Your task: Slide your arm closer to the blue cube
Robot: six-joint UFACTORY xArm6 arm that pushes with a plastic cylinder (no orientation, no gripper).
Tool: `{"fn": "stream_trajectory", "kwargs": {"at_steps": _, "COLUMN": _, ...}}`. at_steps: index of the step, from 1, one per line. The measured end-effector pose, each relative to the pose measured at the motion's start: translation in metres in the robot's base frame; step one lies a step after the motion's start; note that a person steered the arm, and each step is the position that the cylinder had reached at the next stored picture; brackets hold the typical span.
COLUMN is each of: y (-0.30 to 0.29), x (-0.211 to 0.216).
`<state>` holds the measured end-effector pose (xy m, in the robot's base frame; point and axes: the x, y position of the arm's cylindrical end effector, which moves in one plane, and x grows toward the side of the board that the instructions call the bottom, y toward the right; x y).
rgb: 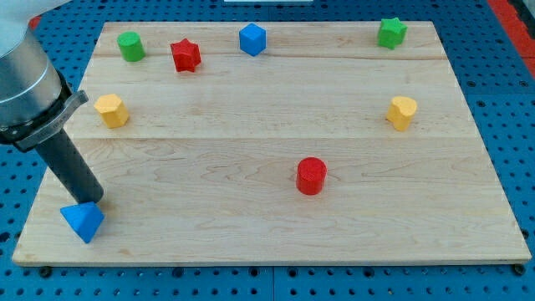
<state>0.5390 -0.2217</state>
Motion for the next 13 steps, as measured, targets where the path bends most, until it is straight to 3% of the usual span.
{"fn": "stream_trajectory", "kwargs": {"at_steps": 1, "y": 0.016, "x": -0.03}}
{"fn": "stream_trajectory", "kwargs": {"at_steps": 3, "y": 0.038, "x": -0.03}}
{"fn": "stream_trajectory", "kwargs": {"at_steps": 4, "y": 0.057, "x": -0.051}}
{"fn": "stream_trajectory", "kwargs": {"at_steps": 6, "y": 0.118, "x": -0.138}}
{"fn": "stream_trajectory", "kwargs": {"at_steps": 8, "y": 0.126, "x": -0.155}}
{"fn": "stream_trajectory", "kwargs": {"at_steps": 10, "y": 0.182, "x": -0.221}}
{"fn": "stream_trajectory", "kwargs": {"at_steps": 11, "y": 0.182, "x": -0.221}}
{"fn": "stream_trajectory", "kwargs": {"at_steps": 13, "y": 0.193, "x": -0.267}}
